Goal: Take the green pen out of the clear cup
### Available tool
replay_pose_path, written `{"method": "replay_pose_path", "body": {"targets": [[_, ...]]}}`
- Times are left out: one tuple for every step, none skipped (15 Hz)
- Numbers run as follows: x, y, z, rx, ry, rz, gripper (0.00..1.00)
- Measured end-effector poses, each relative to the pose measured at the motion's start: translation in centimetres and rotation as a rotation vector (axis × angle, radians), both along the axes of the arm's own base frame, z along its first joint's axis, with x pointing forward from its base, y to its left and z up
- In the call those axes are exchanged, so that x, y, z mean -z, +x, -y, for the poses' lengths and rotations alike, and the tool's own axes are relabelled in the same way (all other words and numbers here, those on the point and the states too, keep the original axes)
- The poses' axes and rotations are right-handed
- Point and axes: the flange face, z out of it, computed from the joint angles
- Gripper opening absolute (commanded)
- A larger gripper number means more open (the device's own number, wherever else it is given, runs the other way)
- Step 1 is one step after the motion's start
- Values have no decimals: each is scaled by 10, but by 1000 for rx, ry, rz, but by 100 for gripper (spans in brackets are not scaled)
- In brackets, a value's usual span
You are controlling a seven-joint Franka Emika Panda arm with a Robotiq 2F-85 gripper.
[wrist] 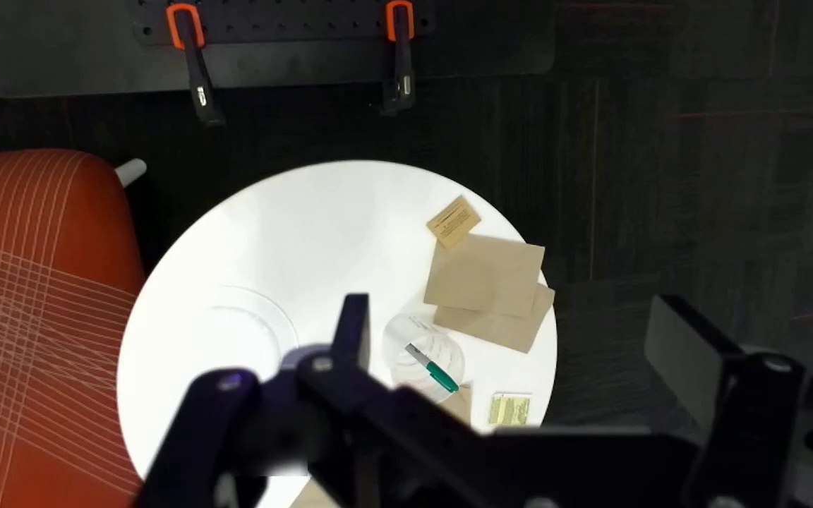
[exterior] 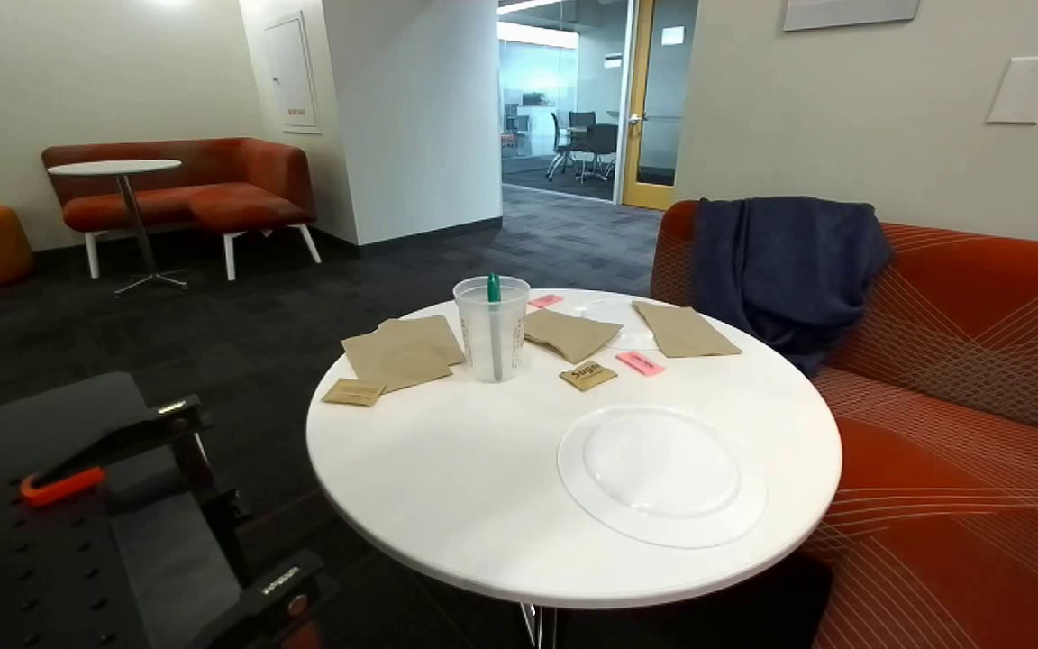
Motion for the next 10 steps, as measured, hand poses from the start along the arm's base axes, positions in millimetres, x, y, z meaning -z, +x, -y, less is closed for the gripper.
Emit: {"method": "replay_pose_path", "body": {"targets": [[2,3,-1,-9,-4,5,100],[5,7,-3,-17,-11,15,100],[10,12,-5,-28,-18,27,100],[15,18,-8,-42,-24,38,100],[20,25,-11,-58,-30,49,100],[27,31,-14,-77,-36,59,100],[34,38,-18,-96,-42,68,100],[41,44,-21,-112,-47,77,100],[48,50,-25,-131,-52,88,100],[55,56,-28,-154,-56,99,100]]}}
